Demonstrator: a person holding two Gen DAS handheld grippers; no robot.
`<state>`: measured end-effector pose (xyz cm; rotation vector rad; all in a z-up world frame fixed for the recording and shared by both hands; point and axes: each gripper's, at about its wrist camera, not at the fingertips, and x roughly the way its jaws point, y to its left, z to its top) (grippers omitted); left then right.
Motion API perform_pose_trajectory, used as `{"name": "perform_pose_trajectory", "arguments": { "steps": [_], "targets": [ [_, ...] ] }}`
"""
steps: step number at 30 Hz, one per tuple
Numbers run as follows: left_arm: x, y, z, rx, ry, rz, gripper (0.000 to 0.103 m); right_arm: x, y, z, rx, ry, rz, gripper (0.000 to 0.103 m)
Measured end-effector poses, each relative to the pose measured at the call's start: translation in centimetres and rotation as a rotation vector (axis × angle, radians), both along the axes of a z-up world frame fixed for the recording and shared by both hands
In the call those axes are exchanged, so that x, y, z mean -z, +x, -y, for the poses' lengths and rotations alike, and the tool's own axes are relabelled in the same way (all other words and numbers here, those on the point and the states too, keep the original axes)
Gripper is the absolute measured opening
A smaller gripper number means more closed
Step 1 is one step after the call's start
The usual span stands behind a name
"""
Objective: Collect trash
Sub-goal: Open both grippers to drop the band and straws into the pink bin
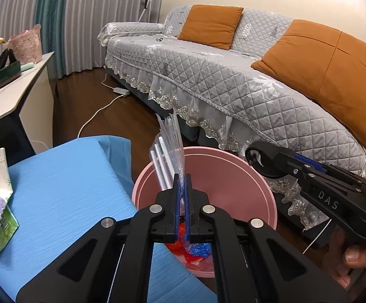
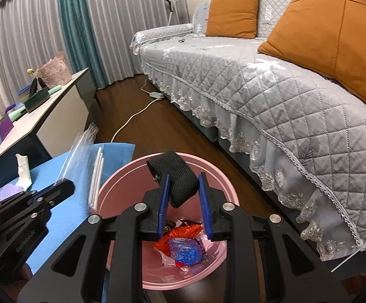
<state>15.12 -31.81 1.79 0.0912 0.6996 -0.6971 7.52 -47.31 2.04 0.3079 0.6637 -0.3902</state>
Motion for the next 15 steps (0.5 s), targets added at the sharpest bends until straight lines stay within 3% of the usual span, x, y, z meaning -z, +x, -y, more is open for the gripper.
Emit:
{"name": "perform_pose_trajectory", "arguments": {
  "steps": [2, 3, 15],
  "targets": [
    [-0.2, 0.0, -0.3, -0.005, -0.006, -0.001, 0.018, 0.1, -0.1, 0.3, 0.02, 0.012, -0.006, 0.051],
    [-0.3, 0.0, -0.4, -0.009, -0.007, 0.0, 0.02, 0.1, -0.1, 0.5, 0.031, 0.021, -0.009, 0.052],
    [-3.2, -2.4, -5.2, -0.081, -0.013, 0.03, 0.02, -2.2, -1.0, -1.0, 0.014, 0.035, 0.051, 0.053]
  ]
}}
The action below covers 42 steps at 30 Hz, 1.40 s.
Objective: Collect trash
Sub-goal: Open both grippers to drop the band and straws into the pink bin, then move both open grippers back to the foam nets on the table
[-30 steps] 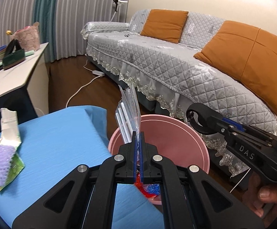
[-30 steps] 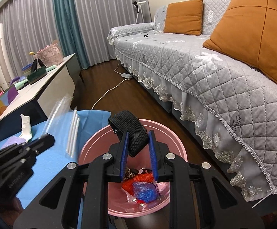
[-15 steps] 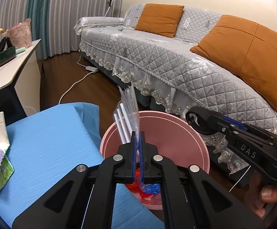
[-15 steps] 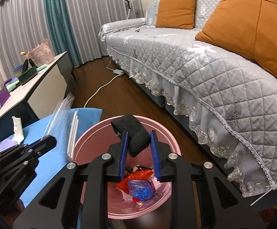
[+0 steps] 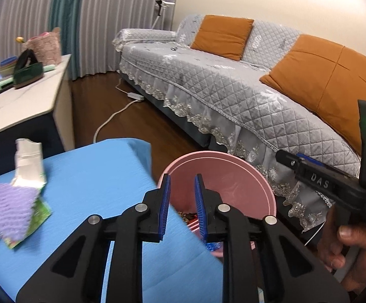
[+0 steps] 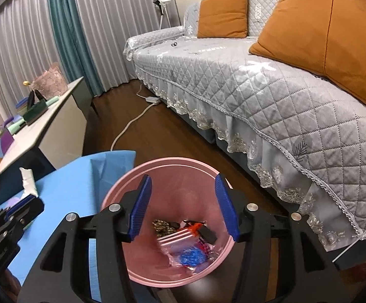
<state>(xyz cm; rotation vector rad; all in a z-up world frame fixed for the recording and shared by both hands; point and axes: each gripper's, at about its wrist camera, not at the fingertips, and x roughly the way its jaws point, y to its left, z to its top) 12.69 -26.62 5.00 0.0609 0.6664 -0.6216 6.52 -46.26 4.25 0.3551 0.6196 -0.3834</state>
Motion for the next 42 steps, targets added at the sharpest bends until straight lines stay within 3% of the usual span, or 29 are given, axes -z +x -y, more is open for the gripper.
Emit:
{"name": "perform_pose_trajectory", "arguments": {
  "steps": [7, 14, 21, 34, 42],
  "targets": [
    [-0.8, -2.3, -4.6, -0.066, 0.006, 0.02, 0.02, -1.4, -0.4, -3.2, -0.068, -0.024, 0.04, 0.052],
    [-0.2, -3.5, -10.4, -0.174, 0.01, 0.041, 0.02, -2.4, 0.2, -8.0, -0.182, -0.034, 0.075, 0.037],
    [1.1, -2.3, -17.2, -0.326, -0.009, 0.006, 0.02, -2.4, 2.1, -14.1, -0.344, -0.027, 0.102, 0.027],
    [3.6, -0.4, -26.0, -0.523, -0.029, -0.049, 0.02, -0.3, 7.4, -24.4, -0.569, 0.007, 0.069, 0.029],
    [5.3, 2.1, -28.7, -0.578, -0.05, -0.104, 0.02, 2.3, 10.3, -28.6, -0.659, 0.068, 0.0, 0.044]
  ]
}}
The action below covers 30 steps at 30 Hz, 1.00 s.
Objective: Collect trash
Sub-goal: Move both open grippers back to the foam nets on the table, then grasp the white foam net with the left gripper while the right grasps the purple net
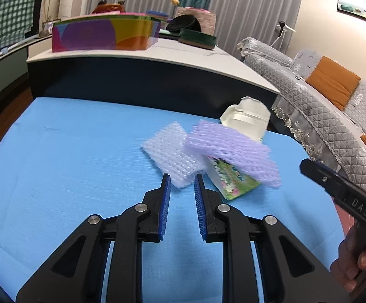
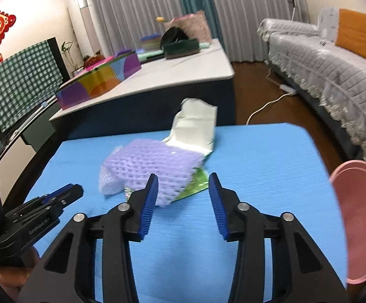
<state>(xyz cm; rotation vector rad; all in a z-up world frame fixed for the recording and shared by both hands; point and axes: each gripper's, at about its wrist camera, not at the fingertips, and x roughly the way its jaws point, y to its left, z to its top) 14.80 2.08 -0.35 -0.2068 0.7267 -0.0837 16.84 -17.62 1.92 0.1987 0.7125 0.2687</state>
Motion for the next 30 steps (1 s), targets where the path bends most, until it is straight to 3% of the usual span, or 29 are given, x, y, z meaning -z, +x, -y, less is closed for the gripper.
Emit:
{"name": "perform_pose_trajectory", "arguments": {
  "steps": [2, 3, 4, 11, 12, 15, 18, 20, 22, 30],
  "targets": [
    [0.5, 0.7, 0.0, 0.006, 0.0, -0.012, 0.027, 0.8, 1.0, -0.3, -0.011, 0.034, -0.039, 0.045],
    [0.9, 1.2, 0.2, 0.016, 0.003, -0.027, 0.037, 1.2, 1.5, -0.5, -0.012, 0.051, -0.058, 0.045],
    [1.3, 1.6, 0.3, 0.025, 0.006, -0.043, 0.04, 1.5, 1.9, -0.6, -0.012, 0.069, -0.078, 0.045],
    [3.0, 3.6, 0.1, -0.004, 0.001, -0.113, 0.04, 3.6, 3.6, -0.9, -0.021, 0.123, -0.17, 0.049],
    [3.0, 3.7, 0.1, -0.007, -0.007, -0.111, 0.039, 3.7, 3.7, -1.0, -0.028, 0.122, -0.172, 0.049],
    [3.0, 3.9, 0.5, 0.003, -0.012, -0.108, 0.019, 3.8, 3.6, -1.4, -0.055, 0.121, -0.173, 0.047],
    [2.8, 3.7, 1.1, 0.017, 0.003, -0.1, 0.011, 3.6, 3.3, -1.7, -0.08, 0.108, -0.161, 0.03],
    [2.6, 3.4, 1.2, 0.016, 0.016, -0.091, 0.009, 3.2, 3.1, -1.8, -0.087, 0.098, -0.148, 0.012],
    [2.2, 3.1, 1.1, 0.01, 0.021, -0.082, 0.007, 2.6, 2.7, -1.8, -0.087, 0.085, -0.119, 0.005],
    [0.2, 1.4, 0.4, -0.003, 0.025, -0.041, 0.006, -0.5, 0.6, -0.4, -0.078, 0.071, -0.013, 0.002]
  ]
}}
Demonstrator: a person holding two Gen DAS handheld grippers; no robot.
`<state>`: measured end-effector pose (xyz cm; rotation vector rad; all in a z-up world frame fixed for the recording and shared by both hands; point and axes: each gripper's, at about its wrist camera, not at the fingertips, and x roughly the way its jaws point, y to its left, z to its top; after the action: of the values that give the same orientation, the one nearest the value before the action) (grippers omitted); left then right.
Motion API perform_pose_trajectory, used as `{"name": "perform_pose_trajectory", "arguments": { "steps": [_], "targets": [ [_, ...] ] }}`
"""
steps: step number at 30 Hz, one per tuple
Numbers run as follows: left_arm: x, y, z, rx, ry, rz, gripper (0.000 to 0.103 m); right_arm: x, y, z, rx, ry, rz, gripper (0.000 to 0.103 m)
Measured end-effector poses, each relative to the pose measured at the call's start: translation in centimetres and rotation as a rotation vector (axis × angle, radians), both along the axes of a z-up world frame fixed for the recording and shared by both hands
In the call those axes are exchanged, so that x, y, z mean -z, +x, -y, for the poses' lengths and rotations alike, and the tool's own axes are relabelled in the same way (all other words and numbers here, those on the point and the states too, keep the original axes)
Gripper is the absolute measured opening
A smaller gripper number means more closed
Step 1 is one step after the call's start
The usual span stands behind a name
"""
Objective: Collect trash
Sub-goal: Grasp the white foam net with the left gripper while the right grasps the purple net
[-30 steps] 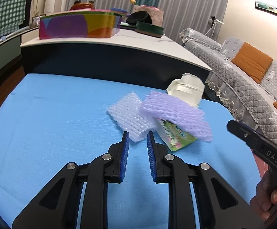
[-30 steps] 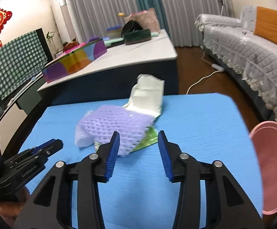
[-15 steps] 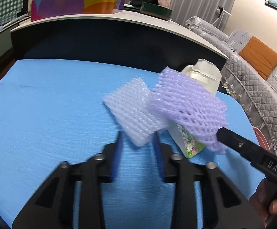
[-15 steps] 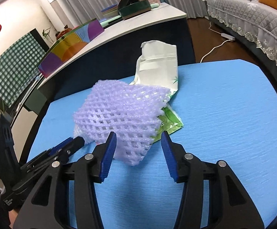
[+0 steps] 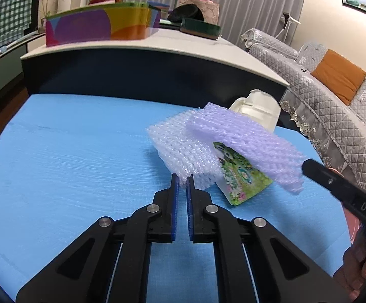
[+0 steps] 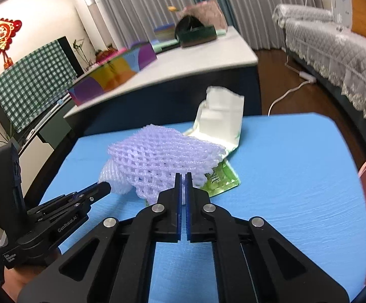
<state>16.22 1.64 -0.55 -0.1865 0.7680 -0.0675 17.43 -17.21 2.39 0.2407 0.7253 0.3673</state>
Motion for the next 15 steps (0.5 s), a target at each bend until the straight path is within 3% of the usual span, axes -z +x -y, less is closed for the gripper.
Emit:
{"name": "perform_pose_trajectory", "arguments": {
  "steps": [15],
  "targets": [
    [-2.5, -4.0, 1.8, 0.048, 0.039, 0.044, 0.006, -4.4, -5.9, 5.3, 0.086, -0.002, 0.115, 0.002]
  ]
}}
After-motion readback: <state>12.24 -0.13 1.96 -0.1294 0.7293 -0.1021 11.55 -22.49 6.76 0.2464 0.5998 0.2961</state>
